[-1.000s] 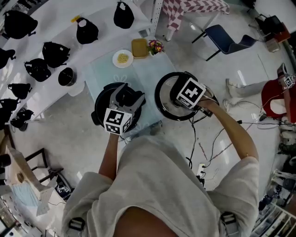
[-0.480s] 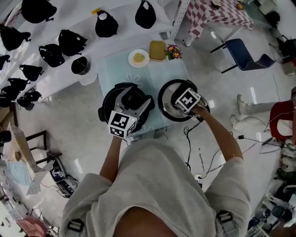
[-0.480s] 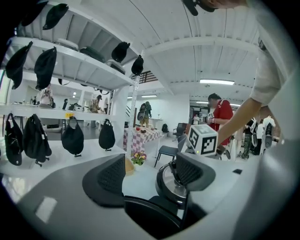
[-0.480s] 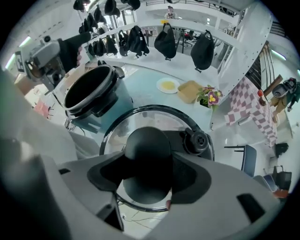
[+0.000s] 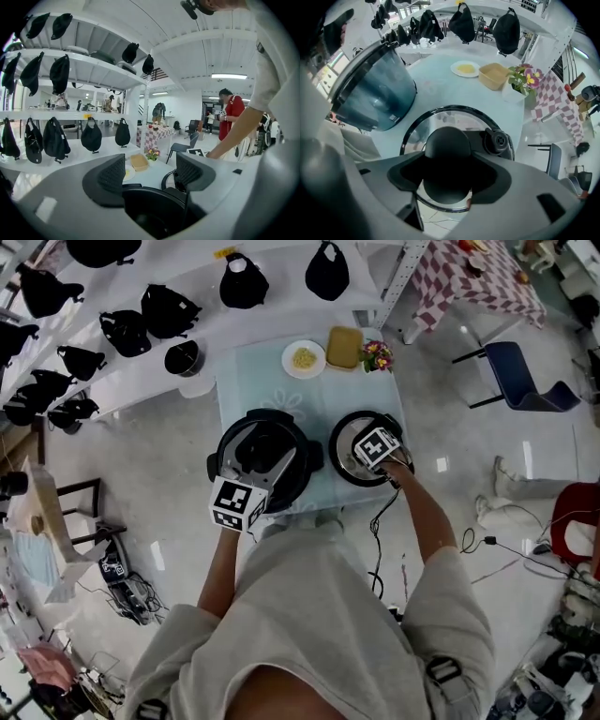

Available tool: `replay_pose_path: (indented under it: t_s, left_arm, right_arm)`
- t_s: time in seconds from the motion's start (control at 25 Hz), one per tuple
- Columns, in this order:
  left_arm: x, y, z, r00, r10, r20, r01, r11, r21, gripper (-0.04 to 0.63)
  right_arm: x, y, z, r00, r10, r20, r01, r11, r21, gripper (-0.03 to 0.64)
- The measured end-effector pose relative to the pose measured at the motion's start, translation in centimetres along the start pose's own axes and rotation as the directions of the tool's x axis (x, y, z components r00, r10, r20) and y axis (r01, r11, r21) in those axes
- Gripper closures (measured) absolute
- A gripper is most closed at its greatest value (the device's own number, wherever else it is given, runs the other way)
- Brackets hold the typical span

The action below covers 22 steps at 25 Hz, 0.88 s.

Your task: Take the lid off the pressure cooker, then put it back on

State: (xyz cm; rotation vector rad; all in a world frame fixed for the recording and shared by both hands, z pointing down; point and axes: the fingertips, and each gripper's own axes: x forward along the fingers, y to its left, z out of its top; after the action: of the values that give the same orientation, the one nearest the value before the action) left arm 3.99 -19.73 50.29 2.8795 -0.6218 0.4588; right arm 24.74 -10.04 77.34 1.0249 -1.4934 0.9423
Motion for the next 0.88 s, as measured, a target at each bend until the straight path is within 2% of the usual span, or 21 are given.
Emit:
replay_pose_path:
  t_s: [0.16,0.32,0.52,0.68,0.8,0.88]
  left_arm:
    - [-0.7,1.1,-0.2,0.999,0.033,-0.012,-0.033,0.999,0.009,0.272]
    - [-0.8,2.0,-0.1,0.998,0.057,-0.005,-0.057,0.998,0.001,0.272]
    - [-0.3,1.6,-0.3,0.999,0.052,-0.006,-0.052,0.999,-0.006,0.272]
    - [-0.1,1.4,-0.4,0.999,0.052,-0.005,-0.053,0.999,-0.014,0.272]
    - [0.0,1.2,-0.4,0.999,0.050,0.002,-0.050,0.999,-0.016,0.272]
    - [0.1,1.3,-0.3,0.999,0.050,0.009,-0.050,0.999,-0.019,0.272]
  right_arm:
    - [2.3,-0.3,-0.3,0.999,0.032,-0.024,-0.032,0.999,0.005,0.345]
    - [2.2,-0.7,-1.4,0.999,0.000,-0.032,0.001,0.999,0.039,0.342]
    - [2.4,-0.6,-1.3,1.000,0.000,-0.029,0.002,0.999,0.048,0.341]
    - [3.2,-0.2,-1.0,0.999,0.035,0.007,-0.036,0.998,0.044,0.341]
    - [1.9,-0.7,-1.1,1.000,-0.012,0.015,0.011,0.998,0.059,0.313]
    - [0.9,-0.4,-0.6,0.995,-0.017,0.094,0.009,0.996,0.086,0.308]
